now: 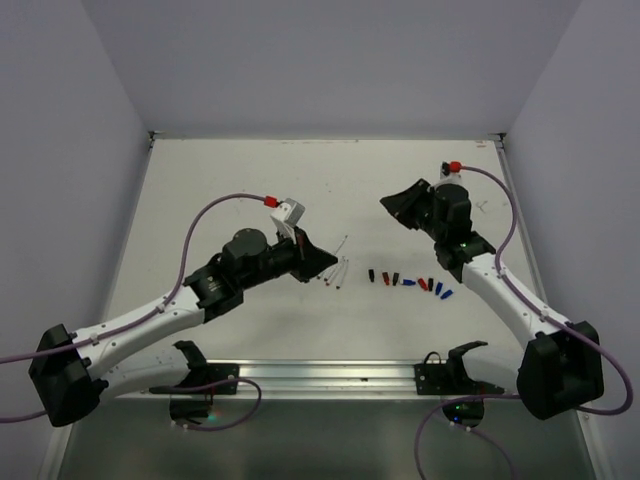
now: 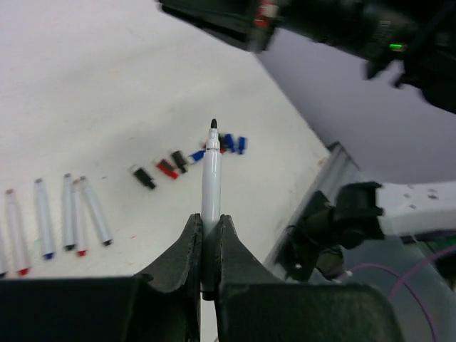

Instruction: Open the pen caps

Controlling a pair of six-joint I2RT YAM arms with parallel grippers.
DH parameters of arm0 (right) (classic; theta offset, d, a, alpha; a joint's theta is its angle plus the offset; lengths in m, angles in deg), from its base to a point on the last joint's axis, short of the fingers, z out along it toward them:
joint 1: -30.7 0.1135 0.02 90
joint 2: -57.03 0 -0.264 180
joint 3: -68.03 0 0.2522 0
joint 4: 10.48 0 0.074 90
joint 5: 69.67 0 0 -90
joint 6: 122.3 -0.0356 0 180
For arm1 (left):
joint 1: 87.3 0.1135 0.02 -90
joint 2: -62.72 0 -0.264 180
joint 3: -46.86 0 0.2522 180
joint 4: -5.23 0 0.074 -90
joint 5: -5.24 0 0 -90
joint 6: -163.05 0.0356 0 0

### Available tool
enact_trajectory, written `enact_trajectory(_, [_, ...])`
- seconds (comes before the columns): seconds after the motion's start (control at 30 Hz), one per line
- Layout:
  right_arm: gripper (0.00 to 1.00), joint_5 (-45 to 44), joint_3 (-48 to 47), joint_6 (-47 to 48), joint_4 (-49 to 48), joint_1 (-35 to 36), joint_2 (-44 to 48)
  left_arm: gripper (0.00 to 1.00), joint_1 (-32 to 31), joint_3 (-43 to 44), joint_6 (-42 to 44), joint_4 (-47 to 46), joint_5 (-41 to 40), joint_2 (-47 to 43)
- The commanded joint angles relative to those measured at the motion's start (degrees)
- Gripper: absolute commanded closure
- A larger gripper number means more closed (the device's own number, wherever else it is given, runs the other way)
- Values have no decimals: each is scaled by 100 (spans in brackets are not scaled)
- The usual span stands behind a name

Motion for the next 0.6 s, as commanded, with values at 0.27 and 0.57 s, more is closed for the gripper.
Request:
enact_trajectory(0.27, [100,-2013,-1168,1369,4397,-933,42,100,881,801,-265,3205,-4795,875])
enact_trajectory(0.57, [100,-1855,-280,1493,4705,-2243,-81,100,2077,80,-476,2248,-4927,1198])
